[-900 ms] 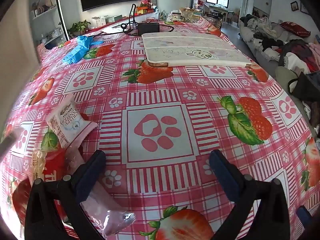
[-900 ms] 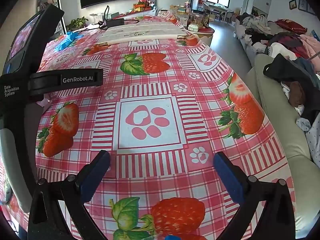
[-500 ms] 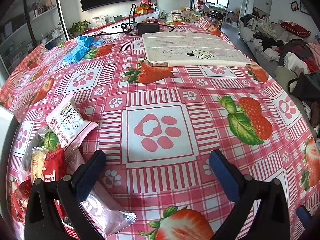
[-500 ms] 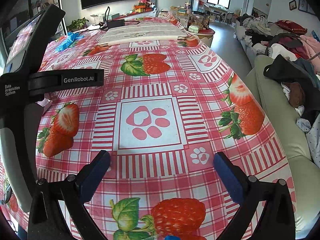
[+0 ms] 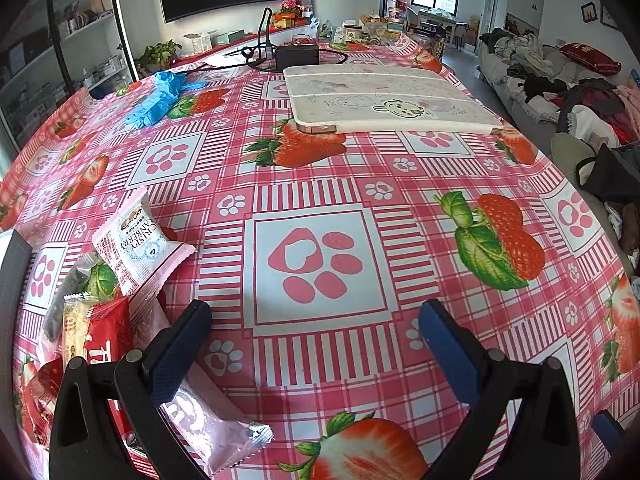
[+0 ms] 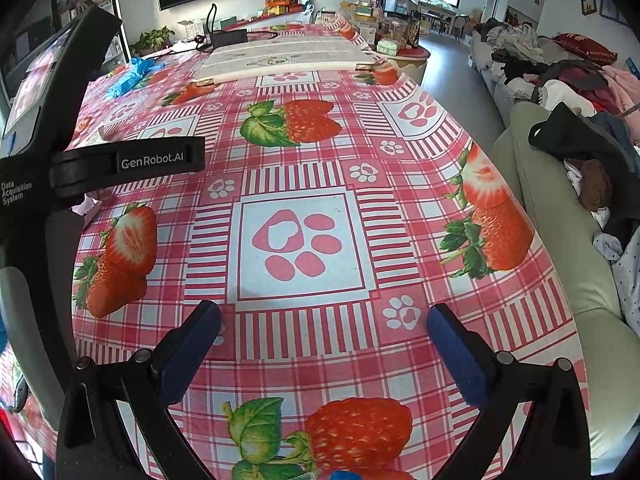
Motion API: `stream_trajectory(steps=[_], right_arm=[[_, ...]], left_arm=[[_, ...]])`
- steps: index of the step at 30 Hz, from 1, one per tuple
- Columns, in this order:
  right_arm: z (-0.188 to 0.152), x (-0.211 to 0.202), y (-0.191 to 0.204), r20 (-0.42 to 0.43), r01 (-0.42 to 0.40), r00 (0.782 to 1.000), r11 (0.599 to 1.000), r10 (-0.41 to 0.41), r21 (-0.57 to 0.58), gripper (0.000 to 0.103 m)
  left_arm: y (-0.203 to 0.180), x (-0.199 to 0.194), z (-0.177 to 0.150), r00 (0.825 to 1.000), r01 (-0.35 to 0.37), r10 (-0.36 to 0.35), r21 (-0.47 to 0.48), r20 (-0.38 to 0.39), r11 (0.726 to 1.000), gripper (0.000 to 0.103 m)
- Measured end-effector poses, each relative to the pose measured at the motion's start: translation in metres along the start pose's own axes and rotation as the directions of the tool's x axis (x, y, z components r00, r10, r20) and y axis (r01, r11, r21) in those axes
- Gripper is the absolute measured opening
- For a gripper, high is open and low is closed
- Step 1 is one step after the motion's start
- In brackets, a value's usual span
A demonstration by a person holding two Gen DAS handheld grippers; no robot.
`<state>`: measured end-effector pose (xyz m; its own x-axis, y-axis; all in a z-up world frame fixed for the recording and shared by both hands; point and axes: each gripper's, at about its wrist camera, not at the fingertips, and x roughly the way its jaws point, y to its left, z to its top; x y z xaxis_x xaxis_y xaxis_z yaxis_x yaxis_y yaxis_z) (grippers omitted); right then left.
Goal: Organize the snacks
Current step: 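Move both tools toward the snack pile beside the white tray, then grasp the white cranberry biscuit packet with the left gripper while the right grasps the blue bar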
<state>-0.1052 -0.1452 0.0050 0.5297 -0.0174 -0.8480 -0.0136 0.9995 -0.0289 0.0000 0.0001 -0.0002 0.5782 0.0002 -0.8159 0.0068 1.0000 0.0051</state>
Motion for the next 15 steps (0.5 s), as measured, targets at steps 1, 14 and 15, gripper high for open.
stream_trajectory(steps=[1,14,15], right_arm=[[0.001,0.0,0.0,-0.008,0.0,1.0,1.0,0.0,0.0,0.103],[0.012,0.005,0.002,-0.072,0.018,0.997,1.0,-0.019,-0.009,0.103],[0.011,0.003,0.003,-0.075,0.034,0.997,0.999,-0.035,-0.019,0.103]], left_arm=[[0.0,0.0,0.0,1.0,0.0,0.0,0.0,0.0,1.0,0.103],[0.001,-0.012,0.02,0.994,0.066,-0.054,0.125,-0.095,0.99,0.103],[0.007,-0.029,0.024,0.996,0.079,-0.072,0.133,-0.056,0.988,0.103]])
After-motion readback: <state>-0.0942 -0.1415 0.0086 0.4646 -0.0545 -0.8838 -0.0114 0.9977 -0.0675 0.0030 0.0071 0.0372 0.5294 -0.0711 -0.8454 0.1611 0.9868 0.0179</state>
